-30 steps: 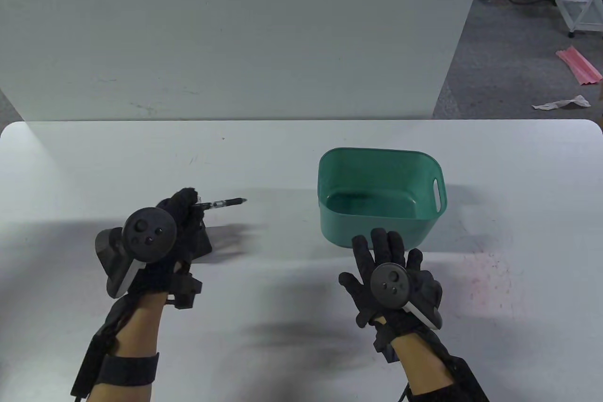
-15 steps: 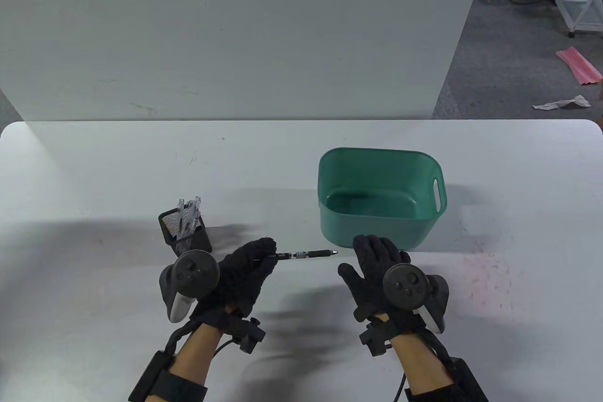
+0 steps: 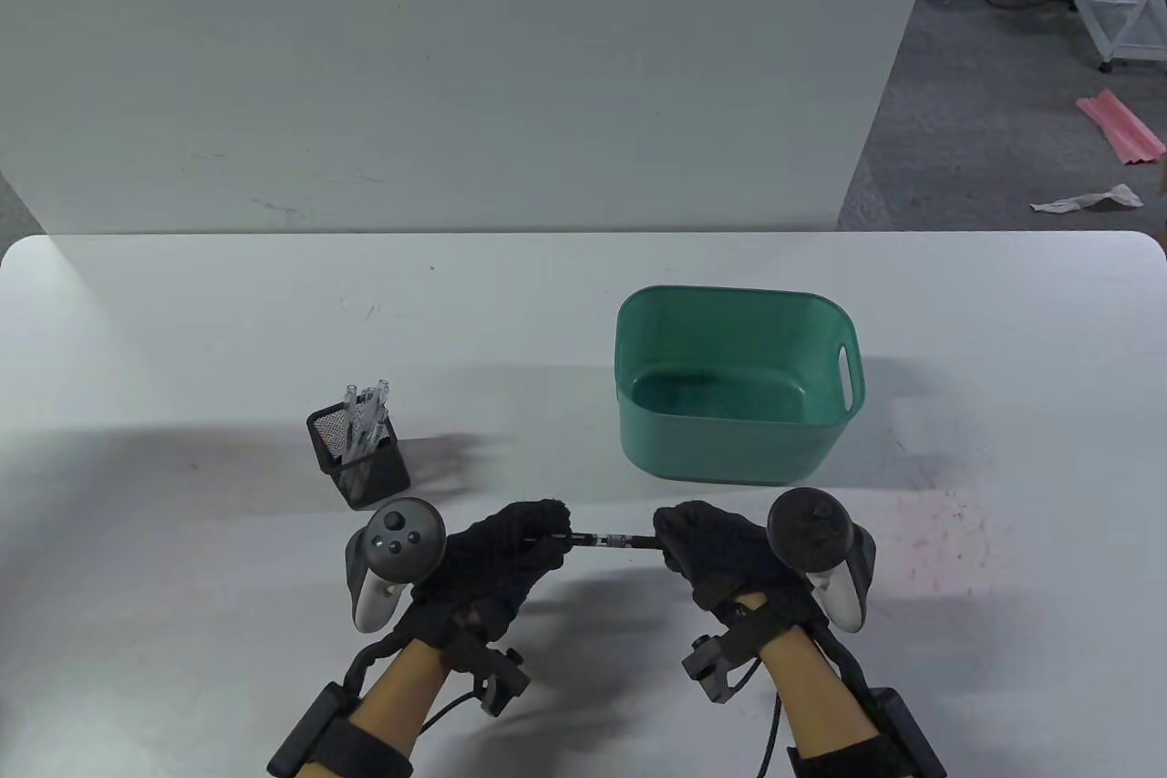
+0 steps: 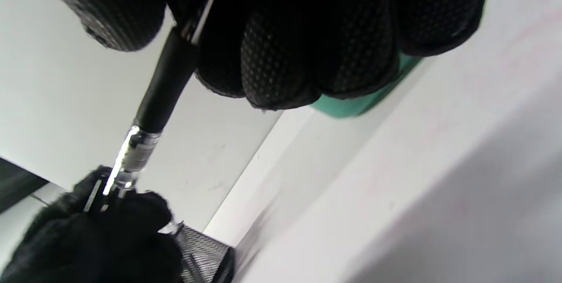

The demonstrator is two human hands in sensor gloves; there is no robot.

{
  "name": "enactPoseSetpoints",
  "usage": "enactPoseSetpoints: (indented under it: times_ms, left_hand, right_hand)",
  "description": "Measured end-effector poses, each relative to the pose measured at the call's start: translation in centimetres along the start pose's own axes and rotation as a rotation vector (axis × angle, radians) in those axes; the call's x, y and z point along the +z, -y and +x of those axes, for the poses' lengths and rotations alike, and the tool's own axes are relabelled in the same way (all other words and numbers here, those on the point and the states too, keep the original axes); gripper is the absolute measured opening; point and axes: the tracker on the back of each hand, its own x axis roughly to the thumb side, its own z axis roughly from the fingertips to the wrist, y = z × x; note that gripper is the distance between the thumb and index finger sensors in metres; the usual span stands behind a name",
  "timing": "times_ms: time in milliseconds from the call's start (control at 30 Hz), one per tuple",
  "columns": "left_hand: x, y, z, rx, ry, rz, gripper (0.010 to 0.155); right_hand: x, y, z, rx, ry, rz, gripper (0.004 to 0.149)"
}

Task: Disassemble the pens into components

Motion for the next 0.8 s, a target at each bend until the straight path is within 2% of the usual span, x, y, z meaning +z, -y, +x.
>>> enactPoseSetpoints:
  times_ms: [67, 133, 167, 233, 400, 533, 800]
  left_hand:
    - [0.1, 0.1, 0.1, -0.027, -0.009, 0.013, 0.045]
    - [0.2, 0.0, 0.4, -0.171, -0.001, 0.041, 0.045]
    - [0.1, 0.0, 0.4, -0.181, 0.003, 0.046, 0.045]
    - [0.1, 0.1, 0.3, -0.098, -0.012, 0.034, 0.044]
    - [0.2, 0.1, 0.1, -0.086, -0.02, 0.043, 0.044]
    - [0.0, 0.5, -0.2, -0.08, -0.04, 0.002, 0.043]
    - [-0.3, 0.2, -0.5, 0.009, -0.068, -0.02, 0.042]
  right_hand:
    - [0.0, 0.0, -0.2, -0.054, -0.013, 0.017, 0.049]
    - [-0.1, -0.1, -0.5, -0.094, -0.023, 0.02, 0.052]
    - [-0.1, -0.1, -0.6, -0.101, -0.038, 0.031, 0.055]
    - [-0.2, -0.2, -0.8, -0.078, -0.062, 0.073, 0.056]
    - [-0.3, -0.1, -1.0, -0.07, -0.082, 0.124, 0.057]
    - [-0.4, 0.0, -0.5, -0.118, -0.053, 0.106, 0.052]
    - [-0.2, 0.2, 1.0, -0.028, 0.095, 0.036, 0.05]
